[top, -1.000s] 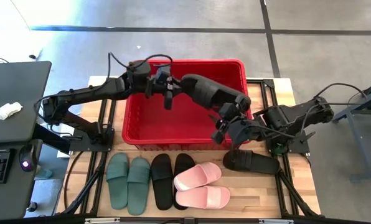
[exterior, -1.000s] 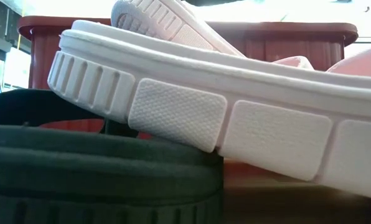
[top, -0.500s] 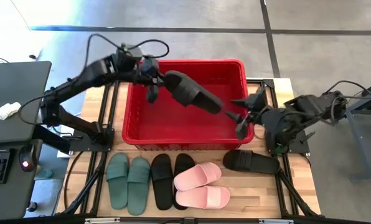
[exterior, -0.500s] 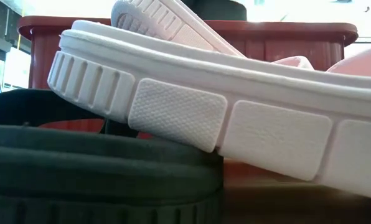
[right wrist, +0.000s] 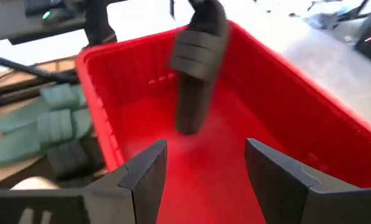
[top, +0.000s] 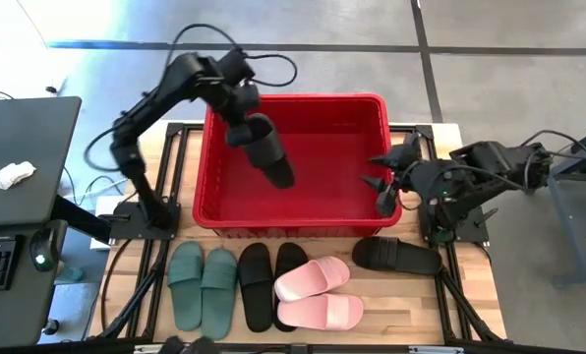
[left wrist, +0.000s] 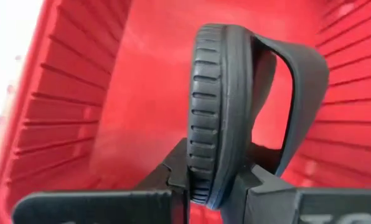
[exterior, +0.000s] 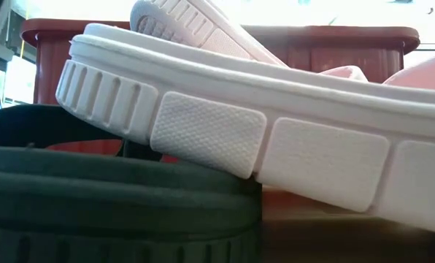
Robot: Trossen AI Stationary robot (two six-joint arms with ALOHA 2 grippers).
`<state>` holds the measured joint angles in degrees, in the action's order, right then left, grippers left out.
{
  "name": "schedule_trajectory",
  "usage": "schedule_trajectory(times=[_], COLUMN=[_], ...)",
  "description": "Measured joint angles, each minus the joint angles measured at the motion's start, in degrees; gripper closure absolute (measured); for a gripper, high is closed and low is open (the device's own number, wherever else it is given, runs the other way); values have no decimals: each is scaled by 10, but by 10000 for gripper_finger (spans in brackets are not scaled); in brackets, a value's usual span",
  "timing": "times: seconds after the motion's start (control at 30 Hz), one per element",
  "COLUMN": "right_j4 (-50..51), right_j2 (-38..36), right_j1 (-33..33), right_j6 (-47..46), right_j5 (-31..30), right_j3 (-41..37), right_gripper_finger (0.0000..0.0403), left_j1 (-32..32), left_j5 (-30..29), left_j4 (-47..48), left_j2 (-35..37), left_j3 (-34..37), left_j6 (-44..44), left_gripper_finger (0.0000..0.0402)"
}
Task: Pick and place slides into bin
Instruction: Put the black slipper into the red bin
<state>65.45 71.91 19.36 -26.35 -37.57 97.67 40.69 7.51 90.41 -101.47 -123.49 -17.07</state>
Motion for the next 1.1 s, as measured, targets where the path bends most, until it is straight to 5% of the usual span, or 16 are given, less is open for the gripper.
schedule_trajectory(times=[0.27, 0.67, 0.93, 1.1], right_j4=[43, 29, -6, -33], right_j2=[5, 23, 112, 179], right_j1=[-87, -225, -321, -379], right_j6=[24, 73, 113, 198], right_j5=[146, 328, 449, 595], right_j3=[0, 0, 0, 0], right_gripper_finger=[197, 197, 197, 197], left_j1=[34, 82, 98, 98], left_j5=[13, 18, -13, -19], left_j4=[-4, -4, -14, -11], left_j2=[-81, -108, -105, -106], left_j3=[-20, 8, 68, 92], left_j6=[-37, -169, -200, -223], left_gripper_finger=[367, 368, 363, 366])
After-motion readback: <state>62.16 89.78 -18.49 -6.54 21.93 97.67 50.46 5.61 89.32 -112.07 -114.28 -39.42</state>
